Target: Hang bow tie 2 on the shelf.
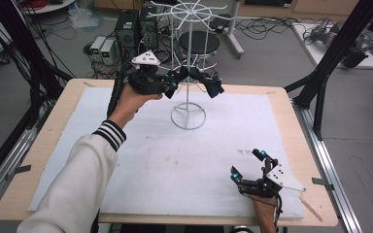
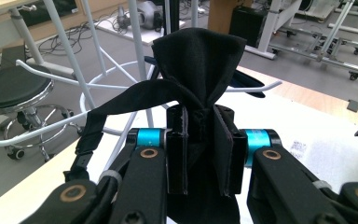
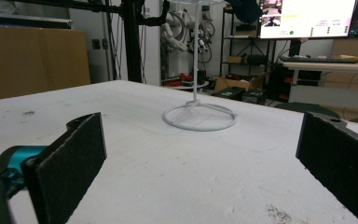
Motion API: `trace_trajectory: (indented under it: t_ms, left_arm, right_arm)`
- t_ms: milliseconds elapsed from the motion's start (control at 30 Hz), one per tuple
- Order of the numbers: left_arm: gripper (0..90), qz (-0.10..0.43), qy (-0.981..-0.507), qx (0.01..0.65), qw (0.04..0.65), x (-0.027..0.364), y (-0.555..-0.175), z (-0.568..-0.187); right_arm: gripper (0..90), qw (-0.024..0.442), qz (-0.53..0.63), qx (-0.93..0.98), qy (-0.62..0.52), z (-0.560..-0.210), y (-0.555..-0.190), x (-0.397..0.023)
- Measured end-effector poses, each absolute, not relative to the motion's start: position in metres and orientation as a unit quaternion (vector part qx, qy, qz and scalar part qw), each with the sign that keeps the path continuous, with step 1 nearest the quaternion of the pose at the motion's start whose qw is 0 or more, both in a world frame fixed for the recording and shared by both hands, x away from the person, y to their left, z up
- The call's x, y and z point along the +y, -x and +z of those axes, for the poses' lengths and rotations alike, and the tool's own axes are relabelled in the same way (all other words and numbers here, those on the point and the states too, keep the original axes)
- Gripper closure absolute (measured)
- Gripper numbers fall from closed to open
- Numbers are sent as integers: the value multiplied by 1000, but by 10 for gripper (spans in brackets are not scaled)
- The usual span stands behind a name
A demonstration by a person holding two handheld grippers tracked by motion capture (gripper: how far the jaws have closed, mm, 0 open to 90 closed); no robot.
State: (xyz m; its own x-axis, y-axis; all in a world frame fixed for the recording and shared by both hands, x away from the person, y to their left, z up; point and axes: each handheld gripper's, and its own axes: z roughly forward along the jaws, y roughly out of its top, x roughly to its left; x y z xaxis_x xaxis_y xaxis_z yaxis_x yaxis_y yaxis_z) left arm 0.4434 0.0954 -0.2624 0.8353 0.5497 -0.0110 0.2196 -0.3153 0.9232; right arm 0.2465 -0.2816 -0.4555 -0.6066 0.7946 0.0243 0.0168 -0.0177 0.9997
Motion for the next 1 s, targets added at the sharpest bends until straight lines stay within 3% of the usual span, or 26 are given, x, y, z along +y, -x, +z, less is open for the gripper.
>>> trace_trajectory:
  t_ms: [433,667,1000]
  left_arm:
    - [730,157,-790,253,536,98,-444,-262]
    - [612,156,-785,261,540,100,-444,-264]
    - [181,137,-776,242,567,107,-441,-261]
  right_arm:
    - [7,306,637,631,-321,-455,-247,-282]
    - [7,306,636,631,-321,-455,-247,-282]
    - [7,306,636,632,-321,-455,-247,-282]
